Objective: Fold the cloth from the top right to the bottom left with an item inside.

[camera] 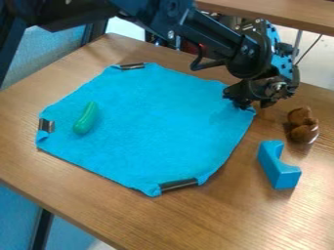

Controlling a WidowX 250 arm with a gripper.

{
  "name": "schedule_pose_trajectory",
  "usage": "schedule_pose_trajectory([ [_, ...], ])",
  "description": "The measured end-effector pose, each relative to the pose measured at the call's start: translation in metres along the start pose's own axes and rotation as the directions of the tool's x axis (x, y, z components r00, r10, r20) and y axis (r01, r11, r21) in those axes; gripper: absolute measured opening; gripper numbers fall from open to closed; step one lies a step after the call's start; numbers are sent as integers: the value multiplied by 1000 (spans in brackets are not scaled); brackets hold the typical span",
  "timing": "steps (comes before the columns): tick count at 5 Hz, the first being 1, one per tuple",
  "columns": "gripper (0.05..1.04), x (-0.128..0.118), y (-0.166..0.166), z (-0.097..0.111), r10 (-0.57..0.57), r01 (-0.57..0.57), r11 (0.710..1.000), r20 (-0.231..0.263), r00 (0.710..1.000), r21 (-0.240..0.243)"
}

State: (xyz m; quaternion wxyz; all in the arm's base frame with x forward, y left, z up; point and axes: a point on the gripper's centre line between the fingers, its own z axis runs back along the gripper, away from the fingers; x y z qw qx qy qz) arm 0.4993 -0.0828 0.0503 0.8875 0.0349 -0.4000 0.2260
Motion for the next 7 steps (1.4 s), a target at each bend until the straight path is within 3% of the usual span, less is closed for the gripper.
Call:
schedule_pose_trajectory([
  [1, 405, -4, 9, 1, -12, 12, 1000, -22, 1000, -2],
  [2, 185, 4, 15, 7, 7, -8, 1000, -38, 999, -24],
  [3, 75, 22, 15, 23, 53, -55, 996, -30, 998, -72],
  [4, 53, 50, 27, 50, 122, -121, 985, 1, 993, -126],
  [5, 52, 55, 63, 64, 159, -157, 980, 3, 987, -123],
  [7, 51, 27, 163, 72, 86, -89, 996, -84, 993, -22],
])
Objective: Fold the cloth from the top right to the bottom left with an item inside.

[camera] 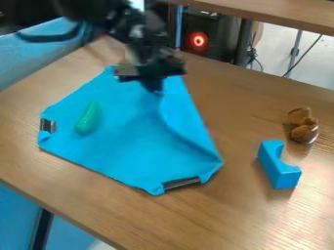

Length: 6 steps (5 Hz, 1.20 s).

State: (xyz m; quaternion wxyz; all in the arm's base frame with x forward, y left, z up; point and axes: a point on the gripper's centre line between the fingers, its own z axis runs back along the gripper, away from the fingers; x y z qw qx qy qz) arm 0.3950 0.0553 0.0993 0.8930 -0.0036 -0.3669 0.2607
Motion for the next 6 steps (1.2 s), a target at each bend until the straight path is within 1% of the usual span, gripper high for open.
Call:
schedule_pose_trajectory([
  [1, 51, -3, 42, 22, -31, 31, 1000, -17, 999, 6],
  [2, 51, 5, 67, 46, -30, 30, 999, -9, 1000, -14],
  [3, 51, 10, 91, 63, -10, 9, 1000, -21, 1000, -25],
  [4, 65, 10, 119, 68, -14, 16, 999, -40, 999, 44],
  [5, 200, 3, 139, 66, 30, -13, 983, -89, 996, 182],
  [6, 446, -3, 144, 62, 73, -33, 961, -135, 988, 274],
])
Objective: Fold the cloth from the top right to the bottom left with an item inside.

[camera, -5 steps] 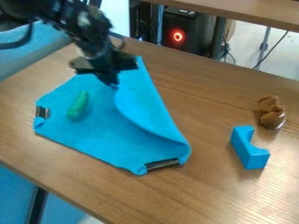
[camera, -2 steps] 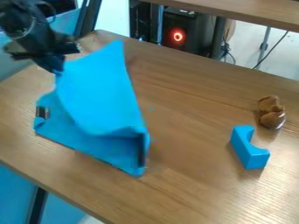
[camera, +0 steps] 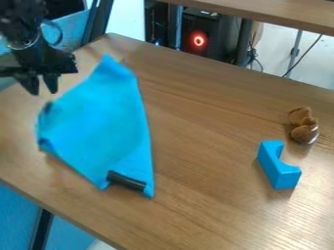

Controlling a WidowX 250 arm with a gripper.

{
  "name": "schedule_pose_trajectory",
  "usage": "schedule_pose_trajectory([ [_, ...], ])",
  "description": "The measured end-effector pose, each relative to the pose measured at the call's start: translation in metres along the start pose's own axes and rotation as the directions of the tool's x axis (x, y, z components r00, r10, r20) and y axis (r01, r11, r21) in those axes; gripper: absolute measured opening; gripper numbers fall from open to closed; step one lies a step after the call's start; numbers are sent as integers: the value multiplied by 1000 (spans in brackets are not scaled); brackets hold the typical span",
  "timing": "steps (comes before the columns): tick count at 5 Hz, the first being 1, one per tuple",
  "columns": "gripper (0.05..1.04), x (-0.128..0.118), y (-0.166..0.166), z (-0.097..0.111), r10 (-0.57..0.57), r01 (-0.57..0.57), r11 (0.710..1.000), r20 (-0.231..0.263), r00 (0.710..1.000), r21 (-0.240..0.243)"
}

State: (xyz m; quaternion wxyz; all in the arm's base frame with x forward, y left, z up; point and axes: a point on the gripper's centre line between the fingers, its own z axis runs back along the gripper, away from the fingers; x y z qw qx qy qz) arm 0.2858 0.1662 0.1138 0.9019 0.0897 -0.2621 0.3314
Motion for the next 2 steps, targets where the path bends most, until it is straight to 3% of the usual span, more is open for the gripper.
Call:
schedule_pose_trajectory([
  [1, 753, 2, -2, 0, 63, -59, 995, -62, 996, 78],
  [2, 985, 20, -17, 4, 107, -85, 987, -168, 980, 134],
])
